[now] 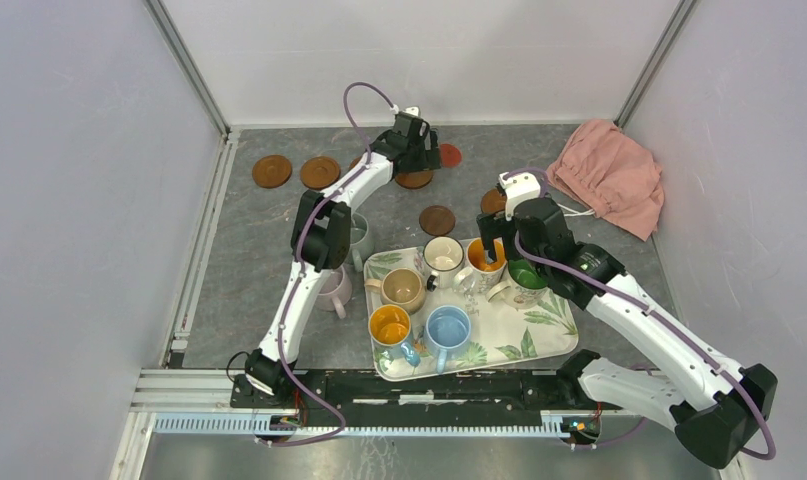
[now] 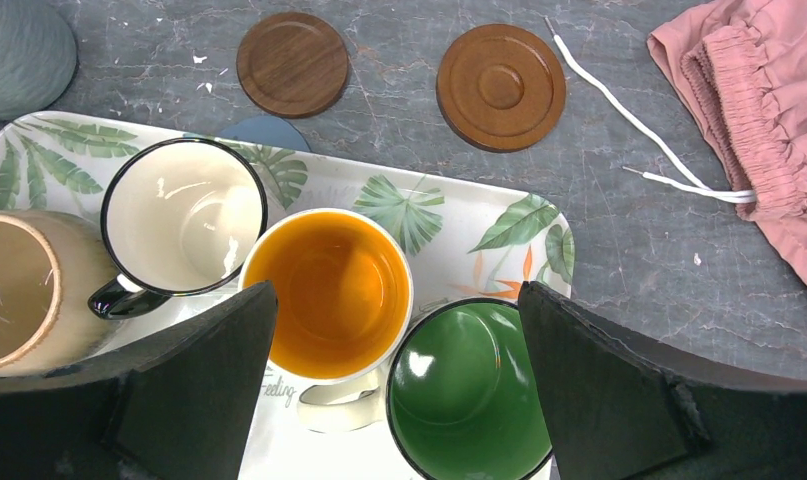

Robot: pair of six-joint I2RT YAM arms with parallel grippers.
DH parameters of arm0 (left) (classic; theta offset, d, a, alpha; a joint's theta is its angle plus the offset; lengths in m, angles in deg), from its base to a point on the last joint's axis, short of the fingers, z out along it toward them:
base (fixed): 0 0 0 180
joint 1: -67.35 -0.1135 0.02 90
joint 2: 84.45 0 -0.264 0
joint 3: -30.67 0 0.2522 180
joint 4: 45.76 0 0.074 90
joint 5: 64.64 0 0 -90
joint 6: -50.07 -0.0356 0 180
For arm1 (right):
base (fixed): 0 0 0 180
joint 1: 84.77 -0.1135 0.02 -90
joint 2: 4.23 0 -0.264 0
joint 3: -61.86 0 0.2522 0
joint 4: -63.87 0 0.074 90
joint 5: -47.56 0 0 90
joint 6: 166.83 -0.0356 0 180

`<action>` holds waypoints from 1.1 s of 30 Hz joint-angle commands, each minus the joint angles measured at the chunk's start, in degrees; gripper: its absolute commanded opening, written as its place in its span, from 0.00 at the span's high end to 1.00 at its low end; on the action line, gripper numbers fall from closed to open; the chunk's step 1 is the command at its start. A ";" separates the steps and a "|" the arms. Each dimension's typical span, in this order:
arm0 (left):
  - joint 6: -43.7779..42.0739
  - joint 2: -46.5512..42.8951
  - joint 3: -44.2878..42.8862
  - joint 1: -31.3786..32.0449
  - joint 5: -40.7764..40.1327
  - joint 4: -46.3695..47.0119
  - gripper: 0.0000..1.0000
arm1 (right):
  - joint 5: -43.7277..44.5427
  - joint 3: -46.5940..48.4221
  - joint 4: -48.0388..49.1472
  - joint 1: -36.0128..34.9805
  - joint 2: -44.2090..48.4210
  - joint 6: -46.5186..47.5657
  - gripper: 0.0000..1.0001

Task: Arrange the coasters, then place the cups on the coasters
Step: Move the coaster to the center of the board.

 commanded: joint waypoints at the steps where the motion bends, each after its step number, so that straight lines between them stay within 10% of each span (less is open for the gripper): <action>1: -2.73 2.09 -4.16 -0.77 2.21 -2.31 0.00 | 0.89 1.89 1.41 0.23 -0.19 0.92 0.02; 33: -0.27 4.61 -6.68 1.52 9.45 0.35 0.00 | 1.29 0.92 1.07 0.26 0.63 0.69 0.02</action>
